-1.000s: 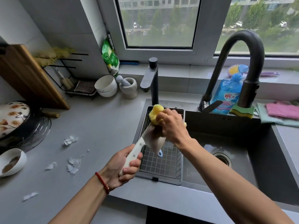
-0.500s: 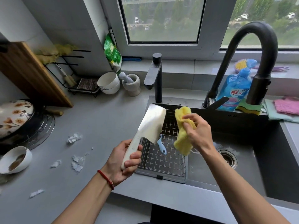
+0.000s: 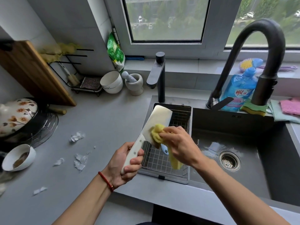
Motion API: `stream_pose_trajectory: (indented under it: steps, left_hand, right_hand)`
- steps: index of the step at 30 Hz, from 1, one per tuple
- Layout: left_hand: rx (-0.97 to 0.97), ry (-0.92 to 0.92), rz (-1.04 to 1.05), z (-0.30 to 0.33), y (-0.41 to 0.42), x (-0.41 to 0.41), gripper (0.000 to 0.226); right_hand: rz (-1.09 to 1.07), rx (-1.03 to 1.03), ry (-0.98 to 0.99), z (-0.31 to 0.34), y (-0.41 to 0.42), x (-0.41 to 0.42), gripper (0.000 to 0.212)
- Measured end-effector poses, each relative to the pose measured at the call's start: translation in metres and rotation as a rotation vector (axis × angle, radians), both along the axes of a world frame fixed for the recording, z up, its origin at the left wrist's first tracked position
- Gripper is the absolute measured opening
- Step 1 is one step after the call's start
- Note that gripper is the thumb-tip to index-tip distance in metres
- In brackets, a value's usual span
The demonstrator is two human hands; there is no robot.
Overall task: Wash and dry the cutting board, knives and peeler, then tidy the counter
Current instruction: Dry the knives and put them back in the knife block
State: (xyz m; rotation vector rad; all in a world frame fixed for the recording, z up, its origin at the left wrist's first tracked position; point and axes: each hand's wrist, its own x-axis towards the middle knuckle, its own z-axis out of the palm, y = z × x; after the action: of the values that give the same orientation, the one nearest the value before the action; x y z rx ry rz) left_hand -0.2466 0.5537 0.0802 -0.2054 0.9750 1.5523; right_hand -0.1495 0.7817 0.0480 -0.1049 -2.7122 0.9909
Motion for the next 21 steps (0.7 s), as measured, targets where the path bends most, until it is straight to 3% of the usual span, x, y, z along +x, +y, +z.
stream_pose_trajectory:
  steps: [2, 6, 8, 12, 14, 17, 21]
  left_hand:
    - [-0.002, -0.008, 0.004, -0.003, -0.002, 0.001, 0.032]
    - [0.025, -0.001, -0.038, -0.004, -0.003, 0.003, 0.033]
    - [0.049, -0.004, -0.048, -0.004, -0.001, 0.003, 0.034]
    - [0.038, 0.002, -0.008, -0.003, 0.003, -0.003, 0.034]
    - [0.025, -0.007, 0.012, -0.005, 0.002, -0.004, 0.034]
    - [0.038, 0.003, 0.055, -0.005, 0.007, 0.0, 0.029]
    - [-0.001, 0.141, 0.08, -0.002, 0.032, 0.005, 0.028]
  right_hand:
    - [-0.074, -0.037, 0.047, 0.0, 0.01, 0.0, 0.027]
    - [-0.445, -0.134, 0.068, 0.012, 0.039, -0.028, 0.029]
    - [-0.356, -0.096, 0.017, 0.014, 0.028, -0.037, 0.033]
    - [0.044, 0.027, 0.119, 0.011, -0.017, -0.013, 0.03]
    - [0.142, 0.066, 0.109, 0.009, -0.017, -0.002, 0.029]
    - [0.007, 0.018, 0.028, 0.005, -0.003, 0.012, 0.029]
    - [-0.224, -0.296, 0.116, 0.011, -0.006, 0.018, 0.026]
